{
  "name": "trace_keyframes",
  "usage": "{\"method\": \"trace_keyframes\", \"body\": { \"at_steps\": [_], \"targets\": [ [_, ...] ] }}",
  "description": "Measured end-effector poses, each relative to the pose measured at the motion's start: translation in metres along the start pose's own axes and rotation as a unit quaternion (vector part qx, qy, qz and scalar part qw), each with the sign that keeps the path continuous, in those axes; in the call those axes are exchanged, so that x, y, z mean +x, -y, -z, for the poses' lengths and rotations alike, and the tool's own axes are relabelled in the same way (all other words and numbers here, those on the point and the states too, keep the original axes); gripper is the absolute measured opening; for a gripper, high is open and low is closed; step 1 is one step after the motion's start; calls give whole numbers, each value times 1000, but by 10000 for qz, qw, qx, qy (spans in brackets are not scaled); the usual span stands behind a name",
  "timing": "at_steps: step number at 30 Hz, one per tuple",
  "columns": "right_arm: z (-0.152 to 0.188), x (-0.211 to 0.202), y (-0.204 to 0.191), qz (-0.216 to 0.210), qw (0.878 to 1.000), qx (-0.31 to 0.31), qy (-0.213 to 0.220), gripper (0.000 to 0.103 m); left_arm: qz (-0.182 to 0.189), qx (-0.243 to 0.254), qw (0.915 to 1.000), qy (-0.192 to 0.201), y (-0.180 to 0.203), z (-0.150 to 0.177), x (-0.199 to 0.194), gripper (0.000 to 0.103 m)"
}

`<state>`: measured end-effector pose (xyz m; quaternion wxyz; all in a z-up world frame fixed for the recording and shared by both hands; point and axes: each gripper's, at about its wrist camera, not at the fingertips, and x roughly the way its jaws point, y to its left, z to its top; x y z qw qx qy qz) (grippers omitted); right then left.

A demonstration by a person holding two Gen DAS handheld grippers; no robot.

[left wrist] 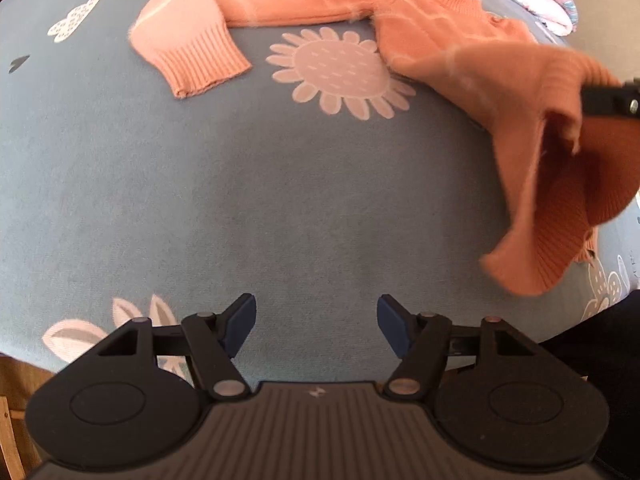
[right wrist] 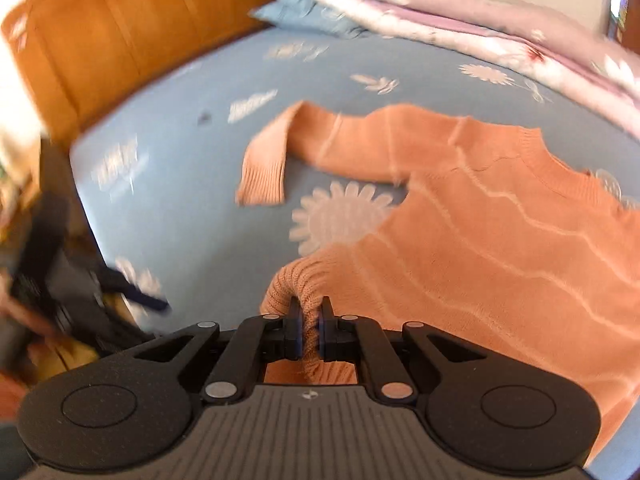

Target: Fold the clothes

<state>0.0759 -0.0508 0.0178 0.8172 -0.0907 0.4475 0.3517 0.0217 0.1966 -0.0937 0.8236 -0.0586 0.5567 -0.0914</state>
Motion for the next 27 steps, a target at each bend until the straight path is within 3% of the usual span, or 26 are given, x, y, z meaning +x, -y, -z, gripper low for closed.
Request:
{"method": "trace_keyframes", "body": {
  "at_steps": [3,4,6,8,11,13,16,20,23,27],
  "targets": [
    [0,10,-6,-172,9998,1,-87,13,-26,-31,10000,32,-1,-1,0,67],
    [2,15,-11,-228,9996,-37,-151,26,-37,-55,10000,25,-2,-1,0,67],
    [15,44,-20,-260,9964,-199,-787,51,-103,-87,9999,18,-3,0,-2,67],
    [32,53,-34,21,9932,-634,-973,50,-145,-94,9998,14,-3,3,-4,67],
    [47,33,-28,196,9959,-550,-693,55,33,74,10000,-22,6,6,-2,67],
    [56,12,-12,354,9978,-246,-496,66,158,387,9991,-51,22,5,4,67],
    [75,-17,16,737,9965,87,-390,67,222,1059,9941,-25,59,0,17,67],
    [107,-40,56,1327,9891,428,-481,67,-30,1853,9826,133,99,-8,36,67],
    [133,-55,89,1802,9794,716,-567,67,137,1725,9849,102,102,-17,35,67],
    [166,-75,149,1684,9623,2112,-316,67,504,1403,9888,43,94,-27,20,67]
  ]
}}
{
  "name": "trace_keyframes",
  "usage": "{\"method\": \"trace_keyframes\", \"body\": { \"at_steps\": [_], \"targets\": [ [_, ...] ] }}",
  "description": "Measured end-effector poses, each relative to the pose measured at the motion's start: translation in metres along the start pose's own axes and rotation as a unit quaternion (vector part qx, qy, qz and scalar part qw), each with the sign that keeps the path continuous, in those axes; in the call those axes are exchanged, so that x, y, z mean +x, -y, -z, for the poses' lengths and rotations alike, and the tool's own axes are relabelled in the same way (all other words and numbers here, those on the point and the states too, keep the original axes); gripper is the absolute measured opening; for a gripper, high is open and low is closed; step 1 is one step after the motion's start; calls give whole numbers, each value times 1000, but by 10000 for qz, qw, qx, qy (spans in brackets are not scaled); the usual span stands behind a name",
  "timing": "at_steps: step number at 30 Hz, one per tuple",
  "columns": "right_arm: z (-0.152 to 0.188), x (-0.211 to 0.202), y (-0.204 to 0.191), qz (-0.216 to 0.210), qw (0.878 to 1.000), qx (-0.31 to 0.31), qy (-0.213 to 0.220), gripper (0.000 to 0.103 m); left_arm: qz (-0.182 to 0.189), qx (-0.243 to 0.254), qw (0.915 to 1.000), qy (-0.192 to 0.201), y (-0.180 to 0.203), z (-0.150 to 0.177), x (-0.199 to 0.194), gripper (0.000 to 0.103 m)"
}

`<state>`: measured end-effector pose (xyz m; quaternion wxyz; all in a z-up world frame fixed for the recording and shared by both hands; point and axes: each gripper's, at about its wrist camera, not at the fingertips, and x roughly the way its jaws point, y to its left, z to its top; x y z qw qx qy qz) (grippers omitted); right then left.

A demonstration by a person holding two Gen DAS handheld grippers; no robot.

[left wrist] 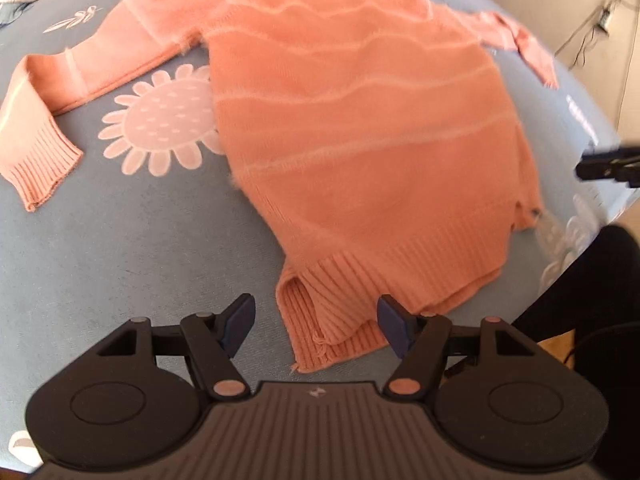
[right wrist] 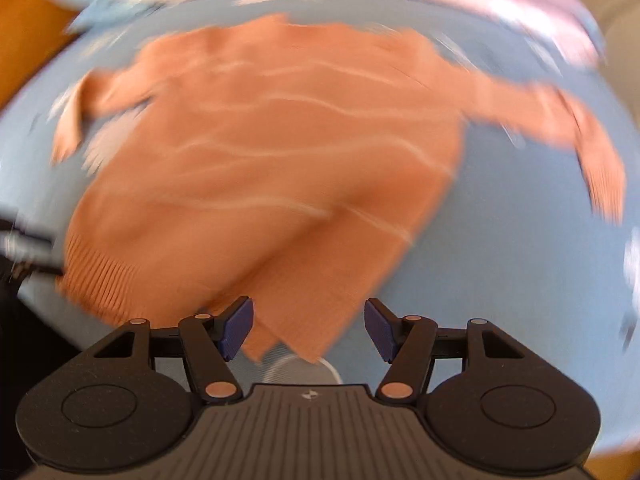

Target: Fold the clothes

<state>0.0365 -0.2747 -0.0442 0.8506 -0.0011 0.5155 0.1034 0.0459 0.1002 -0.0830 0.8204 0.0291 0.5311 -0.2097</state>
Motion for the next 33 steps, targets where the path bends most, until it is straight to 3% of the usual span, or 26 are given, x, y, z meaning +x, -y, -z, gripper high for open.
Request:
{"method": "trace_keyframes", "body": {
  "at_steps": [5,12,14,15,16,17,19,23,26,28,31,33],
  "targets": [
    [7,29,59,-640,9860,1537,58,66,102,-679,9976,-34,-12,-20,9,67],
    [17,70,63,-912,9661,2408,182,65,-76,-973,9949,-260,-7,-31,47,67],
    [21,78,54,-897,9667,2382,274,63,-137,-1044,9938,-351,-6,-30,55,67],
    [21,78,47,-775,9713,2210,419,57,-177,-1007,9943,-299,-5,-28,56,67],
    [19,80,42,-676,9752,2070,398,29,-211,-916,9952,-264,-2,-27,56,66],
    [17,83,37,-577,9788,1931,373,15,-245,-806,9961,-272,1,-27,56,66],
    [14,77,37,-711,9786,1885,414,14,-304,-747,9964,-278,3,-26,56,65],
    [0,26,46,-696,9862,1370,613,13,-331,-712,9964,-313,4,-26,58,65],
    [-16,-12,62,-317,9920,1037,648,13,-405,-601,9966,-397,8,-28,61,66],
    [-21,-22,79,-50,9934,1061,434,15,-460,-571,9964,-432,10,-29,63,66],
    [-17,-11,91,634,9944,848,-46,24,-490,-628,9957,-480,11,-29,63,65],
    [-8,-3,91,728,9942,759,-208,30,-479,-732,9949,-502,10,-26,62,65]
  ]
}}
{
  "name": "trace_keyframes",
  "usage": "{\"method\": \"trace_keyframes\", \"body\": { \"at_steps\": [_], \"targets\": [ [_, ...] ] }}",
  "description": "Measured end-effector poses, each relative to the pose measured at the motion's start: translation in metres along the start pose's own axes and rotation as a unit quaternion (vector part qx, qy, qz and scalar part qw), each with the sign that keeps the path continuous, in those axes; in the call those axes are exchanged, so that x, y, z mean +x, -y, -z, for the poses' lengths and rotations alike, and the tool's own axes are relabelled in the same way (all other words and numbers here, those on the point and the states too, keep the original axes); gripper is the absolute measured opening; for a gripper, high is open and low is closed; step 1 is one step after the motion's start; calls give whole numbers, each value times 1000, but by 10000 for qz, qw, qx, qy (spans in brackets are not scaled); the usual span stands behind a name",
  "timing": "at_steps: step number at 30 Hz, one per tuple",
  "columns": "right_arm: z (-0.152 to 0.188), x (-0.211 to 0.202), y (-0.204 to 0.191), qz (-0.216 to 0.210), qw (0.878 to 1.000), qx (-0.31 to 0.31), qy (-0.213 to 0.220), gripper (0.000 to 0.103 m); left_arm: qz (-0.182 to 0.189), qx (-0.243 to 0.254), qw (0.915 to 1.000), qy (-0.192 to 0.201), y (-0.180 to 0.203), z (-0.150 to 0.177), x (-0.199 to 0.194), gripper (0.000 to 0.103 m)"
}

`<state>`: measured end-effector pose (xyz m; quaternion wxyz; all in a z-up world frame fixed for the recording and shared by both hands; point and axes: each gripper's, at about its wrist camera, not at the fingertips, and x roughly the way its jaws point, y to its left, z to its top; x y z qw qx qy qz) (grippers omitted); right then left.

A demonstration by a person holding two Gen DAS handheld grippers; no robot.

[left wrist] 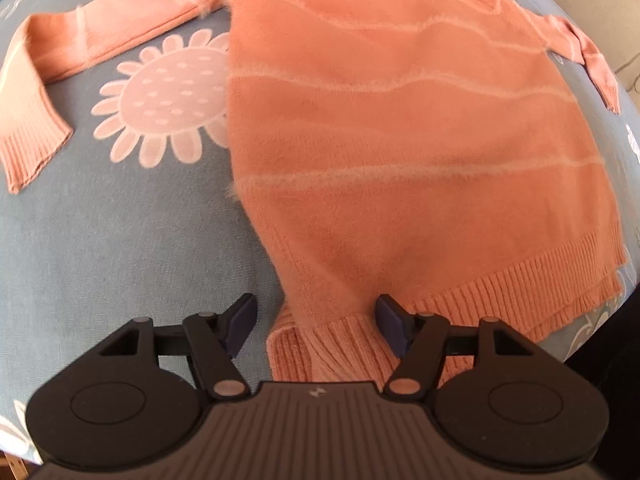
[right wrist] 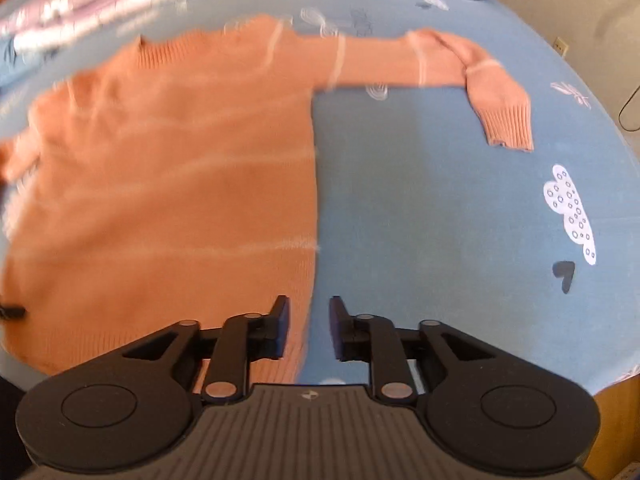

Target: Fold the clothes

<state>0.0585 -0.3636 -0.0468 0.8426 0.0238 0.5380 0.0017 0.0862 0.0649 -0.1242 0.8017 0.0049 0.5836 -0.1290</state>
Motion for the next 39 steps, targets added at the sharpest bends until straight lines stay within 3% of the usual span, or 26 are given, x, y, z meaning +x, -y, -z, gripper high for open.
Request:
{"method": "trace_keyframes", "body": {
  "at_steps": [2,3,4,7,9,11,14,17,20,22,23,25,27,28,31,32,33,34,37,39],
  "targets": [
    [10,4,-3,-287,9995,91,-32,35,15,-12,10000,11,-1,3,-2,65],
    [15,7,-11,-393,9992,11,-65,45,3,-14,10000,20,-1,5,-4,65],
    [20,10,-18,-499,9987,-70,-98,47,-10,-18,10000,30,0,7,-6,65],
    [37,15,-61,-588,9912,-1181,-115,47,-176,476,9984,236,14,16,-18,65],
    [56,18,-95,-572,9743,-2176,-141,47,-300,1302,9901,425,35,27,-27,65],
    [73,20,-124,-608,9493,-3080,-152,47,-408,2312,9710,449,58,38,-33,67],
    [90,26,-156,-566,9110,-4081,-184,48,-645,3659,9279,322,83,56,-31,69],
    [103,33,-171,-304,8753,-4824,-125,50,-759,4462,8914,237,97,65,-16,69],
    [107,34,-176,-184,8545,-5192,72,58,-804,4845,8711,67,102,70,-3,69],
    [106,37,-176,111,8455,-5336,178,58,-937,5072,8566,126,103,72,4,69],
    [104,38,-174,243,8470,-5306,210,58,-1068,5090,8538,225,106,74,0,71],
    [100,34,-170,318,8547,-5171,339,58,-1185,4995,8575,342,102,69,-3,71],
    [103,29,-167,246,8535,-5190,381,58,-1169,4875,8646,339,95,63,-3,73],
    [107,32,-167,289,8468,-5300,359,58,-1129,4832,8676,308,92,60,-2,73],
    [121,32,-168,369,8197,-5687,576,58,-1100,5037,8564,282,92,65,2,71],
    [120,30,-171,380,8156,-5746,565,58,-1060,5002,8588,318,91,65,2,66],
    [117,30,-171,382,8214,-5668,504,43,-940,4837,8698,262,88,62,1,51],
    [112,32,-171,376,8328,-5508,397,11,-785,4547,8871,131,84,56,1,33],
    [98,33,-169,180,8572,-5144,151,11,-763,3972,9145,89,70,43,-7,16],
    [85,21,-167,-80,8766,-4811,85,11,-793,3791,9218,149,62,40,-19,13]
  ]
}}
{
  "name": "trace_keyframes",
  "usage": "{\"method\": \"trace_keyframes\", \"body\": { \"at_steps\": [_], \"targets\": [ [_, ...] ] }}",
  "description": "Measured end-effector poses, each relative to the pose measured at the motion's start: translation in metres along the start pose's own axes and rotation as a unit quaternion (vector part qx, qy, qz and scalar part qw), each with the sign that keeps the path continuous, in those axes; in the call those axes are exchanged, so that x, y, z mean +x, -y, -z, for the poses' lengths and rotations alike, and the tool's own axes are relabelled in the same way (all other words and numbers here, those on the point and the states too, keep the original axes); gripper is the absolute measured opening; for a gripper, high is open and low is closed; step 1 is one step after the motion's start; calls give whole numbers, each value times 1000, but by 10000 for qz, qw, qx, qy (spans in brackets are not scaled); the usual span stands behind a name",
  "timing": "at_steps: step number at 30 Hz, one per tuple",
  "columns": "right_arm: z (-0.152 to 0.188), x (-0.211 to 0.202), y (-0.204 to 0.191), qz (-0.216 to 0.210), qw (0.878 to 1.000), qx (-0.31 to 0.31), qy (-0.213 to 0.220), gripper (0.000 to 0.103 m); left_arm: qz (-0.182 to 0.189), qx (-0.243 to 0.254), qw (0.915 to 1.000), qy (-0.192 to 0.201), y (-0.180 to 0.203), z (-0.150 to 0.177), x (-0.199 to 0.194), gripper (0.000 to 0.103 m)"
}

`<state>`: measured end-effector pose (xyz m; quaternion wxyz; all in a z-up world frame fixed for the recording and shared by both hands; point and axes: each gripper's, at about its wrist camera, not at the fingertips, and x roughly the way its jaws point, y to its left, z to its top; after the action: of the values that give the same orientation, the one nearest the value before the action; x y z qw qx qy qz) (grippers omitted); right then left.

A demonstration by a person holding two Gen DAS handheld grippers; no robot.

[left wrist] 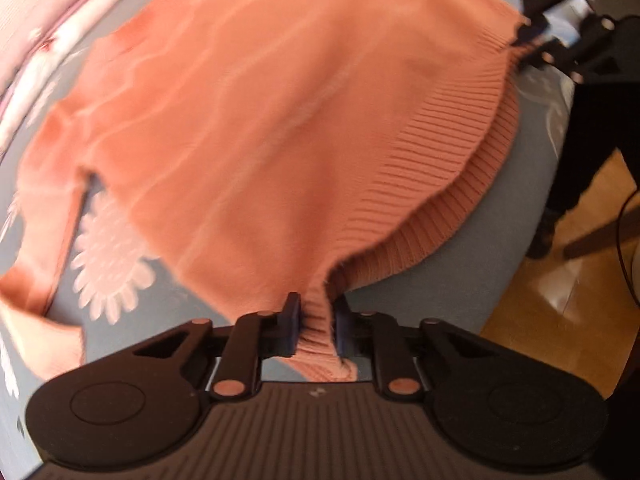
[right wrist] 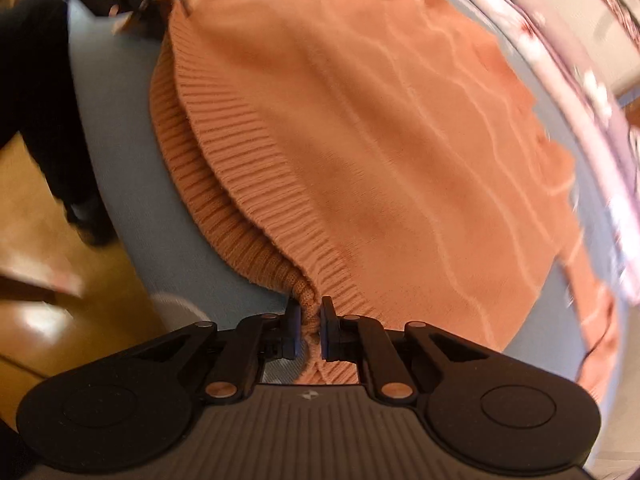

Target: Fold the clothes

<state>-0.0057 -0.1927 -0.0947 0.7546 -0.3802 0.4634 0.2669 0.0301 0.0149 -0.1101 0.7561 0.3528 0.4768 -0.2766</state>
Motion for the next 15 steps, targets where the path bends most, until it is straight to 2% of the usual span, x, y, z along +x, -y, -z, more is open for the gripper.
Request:
{"method": "trace_keyframes", "body": {
  "at_steps": [3,4,7,9,10,11,12,14,15],
  "targets": [
    [-10,-27,17,-416,9984,321,205,10,-23,-70,9999,-130,-10,11,-13,11],
    [-12,-35,21,-541,9974,412,231,10,85,-91,9997,-227,-12,16,-14,11],
    [-10,-35,15,-776,9968,166,-49,11,348,38,9979,-546,-5,33,-7,11],
    [-6,-23,9,-848,9957,52,-371,14,303,167,9964,-770,4,42,4,12],
    [-4,-17,9,-985,9935,36,-562,18,275,175,9967,-748,7,45,5,15],
    [-2,-11,8,-1123,9908,22,-753,18,326,112,9972,-666,8,46,0,15],
    [0,-15,7,-1251,9891,45,-772,19,446,-18,9975,-550,9,46,-10,18],
    [6,-34,9,-1285,9900,182,-547,28,665,-463,9963,-293,-1,42,-22,26],
    [8,-42,14,-1278,9901,377,-439,38,692,-710,9949,-182,-12,40,-26,27]
  ]
}}
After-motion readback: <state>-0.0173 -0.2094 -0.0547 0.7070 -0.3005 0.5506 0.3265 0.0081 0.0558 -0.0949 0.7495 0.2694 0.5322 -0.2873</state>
